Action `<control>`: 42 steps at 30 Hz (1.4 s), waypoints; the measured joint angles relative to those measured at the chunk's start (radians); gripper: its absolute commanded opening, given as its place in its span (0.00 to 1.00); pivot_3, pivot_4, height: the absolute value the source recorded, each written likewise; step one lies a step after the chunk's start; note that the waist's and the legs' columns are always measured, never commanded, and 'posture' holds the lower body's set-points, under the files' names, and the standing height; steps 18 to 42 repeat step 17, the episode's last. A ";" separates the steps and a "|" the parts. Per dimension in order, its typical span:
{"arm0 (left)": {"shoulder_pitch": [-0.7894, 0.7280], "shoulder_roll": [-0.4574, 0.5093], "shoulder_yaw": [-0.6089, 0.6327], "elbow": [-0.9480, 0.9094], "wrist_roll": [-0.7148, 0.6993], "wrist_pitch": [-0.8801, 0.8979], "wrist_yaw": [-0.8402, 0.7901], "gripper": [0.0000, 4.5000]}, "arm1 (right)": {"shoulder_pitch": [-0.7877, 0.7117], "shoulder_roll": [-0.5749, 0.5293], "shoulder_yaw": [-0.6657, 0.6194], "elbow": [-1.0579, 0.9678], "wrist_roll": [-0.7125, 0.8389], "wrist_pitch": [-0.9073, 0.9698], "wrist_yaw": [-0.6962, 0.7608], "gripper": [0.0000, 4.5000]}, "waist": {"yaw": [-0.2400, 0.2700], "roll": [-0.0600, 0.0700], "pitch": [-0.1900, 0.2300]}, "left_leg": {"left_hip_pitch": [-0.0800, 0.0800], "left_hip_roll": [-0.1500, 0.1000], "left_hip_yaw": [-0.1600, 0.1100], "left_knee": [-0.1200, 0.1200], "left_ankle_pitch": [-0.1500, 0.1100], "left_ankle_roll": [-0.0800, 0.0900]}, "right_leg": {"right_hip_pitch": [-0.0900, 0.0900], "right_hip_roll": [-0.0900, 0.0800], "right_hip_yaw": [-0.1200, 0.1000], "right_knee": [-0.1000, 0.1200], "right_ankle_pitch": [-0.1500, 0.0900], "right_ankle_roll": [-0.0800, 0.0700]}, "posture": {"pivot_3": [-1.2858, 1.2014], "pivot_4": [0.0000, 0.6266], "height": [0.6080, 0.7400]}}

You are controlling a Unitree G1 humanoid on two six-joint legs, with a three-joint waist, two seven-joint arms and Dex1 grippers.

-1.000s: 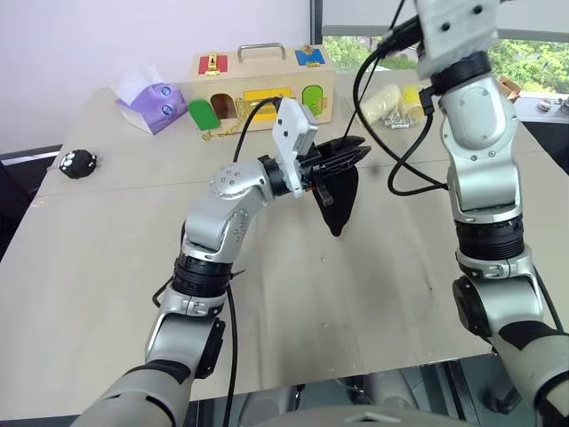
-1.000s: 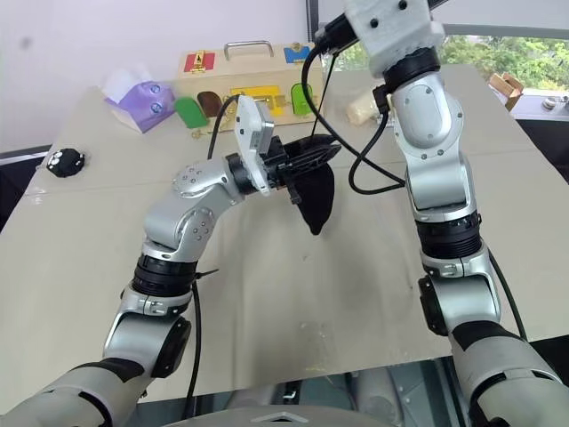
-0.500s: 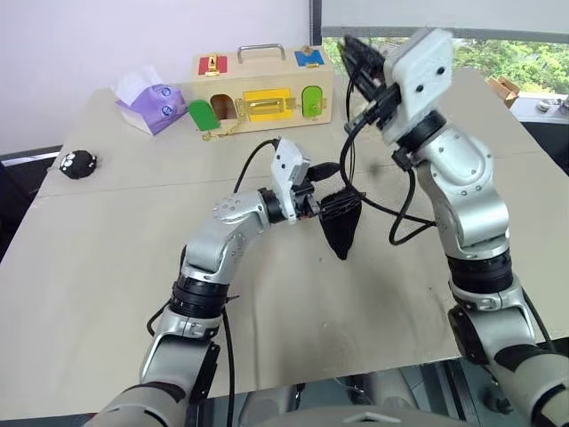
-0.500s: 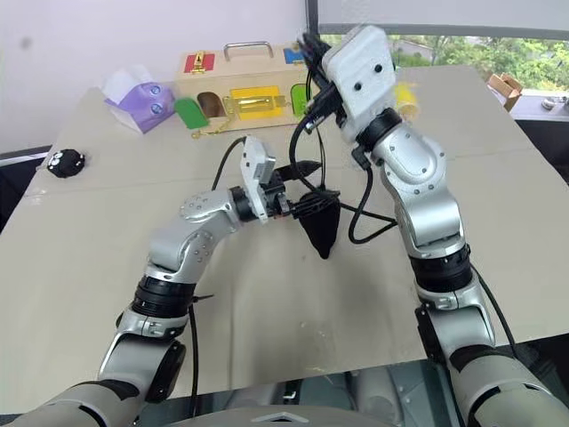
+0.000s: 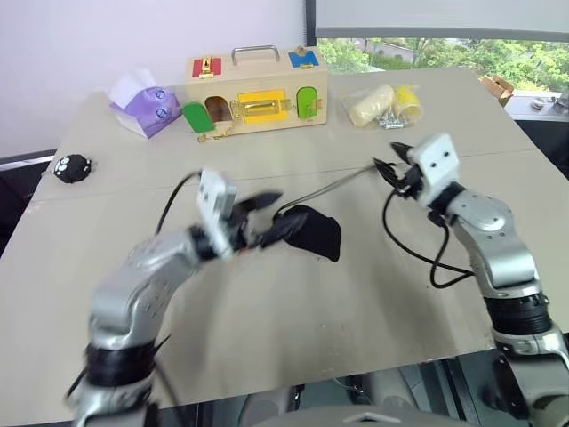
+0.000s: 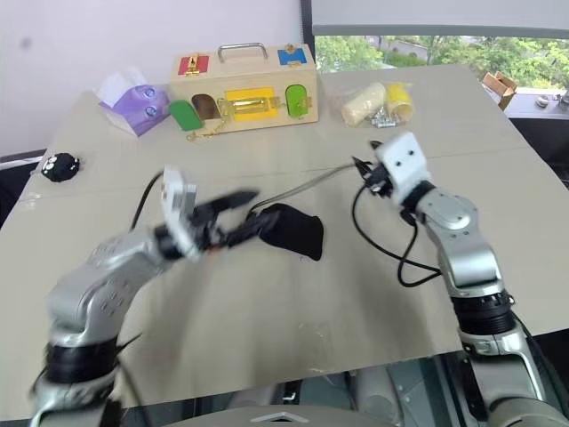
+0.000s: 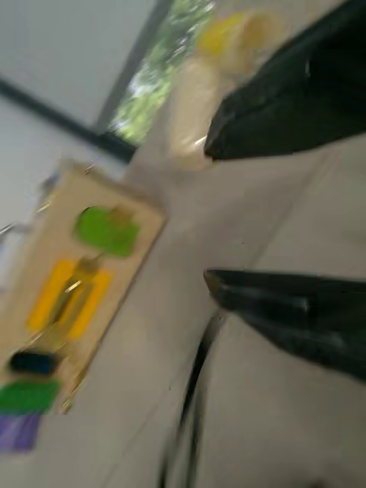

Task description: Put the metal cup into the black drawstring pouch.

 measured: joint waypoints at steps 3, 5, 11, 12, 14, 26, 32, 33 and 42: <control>0.211 0.047 0.056 0.055 0.060 -0.070 -0.033 0.91 | 0.106 -0.048 -0.039 0.020 0.039 -0.016 0.076 0.72 | 0.004 0.000 0.000 | 0.001 0.001 -0.001 -0.001 -0.001 0.001 | 0.001 0.000 -0.001 -0.002 0.000 -0.001 | 0.52 0.24 1.00; 0.287 0.049 0.116 0.104 0.069 -0.110 -0.046 0.91 | 0.185 -0.070 -0.056 0.042 0.066 -0.019 0.128 0.72 | 0.012 0.000 0.000 | 0.000 0.001 -0.002 -0.001 -0.003 0.005 | 0.001 -0.002 -0.003 -0.002 0.000 -0.001 | 0.52 0.24 1.00; 0.500 0.031 0.182 0.139 0.206 -0.401 -0.067 0.91 | 0.441 -0.112 -0.111 0.129 0.195 -0.223 0.408 0.72 | 0.014 0.006 -0.001 | 0.014 0.002 -0.001 0.000 -0.009 0.014 | 0.022 -0.005 -0.005 -0.013 -0.003 -0.005 | 0.52 0.24 1.00; 0.520 0.023 0.180 0.132 0.221 -0.428 -0.061 0.91 | 0.461 -0.116 -0.111 0.142 0.202 -0.241 0.443 0.72 | 0.013 0.007 -0.001 | 0.014 0.002 0.001 0.000 -0.009 0.014 | 0.022 -0.006 -0.005 -0.014 -0.003 -0.005 | 0.52 0.24 1.00; 0.553 0.006 0.171 0.122 0.252 -0.481 -0.053 0.91 | 0.493 -0.119 -0.111 0.156 0.224 -0.284 0.510 0.72 | 0.009 0.007 -0.001 | 0.014 0.003 0.003 0.001 -0.009 0.014 | 0.022 -0.007 -0.007 -0.014 -0.003 -0.004 | 0.52 0.24 1.00; 0.575 -0.021 0.154 0.119 0.279 -0.542 -0.041 0.91 | 0.510 -0.124 -0.121 0.186 0.249 -0.372 0.596 0.72 | 0.009 0.007 -0.002 | 0.014 0.005 0.004 0.002 -0.009 0.014 | 0.022 -0.007 -0.010 -0.014 -0.003 -0.003 | 0.52 0.24 1.00; 0.575 -0.021 0.154 0.119 0.279 -0.542 -0.041 0.91 | 0.510 -0.124 -0.121 0.186 0.249 -0.372 0.596 0.72 | 0.009 0.007 -0.002 | 0.014 0.005 0.004 0.002 -0.009 0.014 | 0.022 -0.007 -0.010 -0.014 -0.003 -0.003 | 0.52 0.24 1.00; 0.575 -0.021 0.154 0.119 0.279 -0.542 -0.041 0.91 | 0.510 -0.124 -0.121 0.186 0.249 -0.372 0.596 0.72 | 0.009 0.007 -0.002 | 0.014 0.005 0.004 0.002 -0.009 0.014 | 0.022 -0.007 -0.010 -0.014 -0.003 -0.003 | 0.52 0.24 1.00; 0.575 -0.021 0.154 0.119 0.279 -0.542 -0.041 0.91 | 0.510 -0.124 -0.121 0.186 0.249 -0.372 0.596 0.72 | 0.009 0.007 -0.002 | 0.014 0.005 0.004 0.002 -0.009 0.014 | 0.022 -0.007 -0.010 -0.014 -0.003 -0.003 | 0.52 0.24 1.00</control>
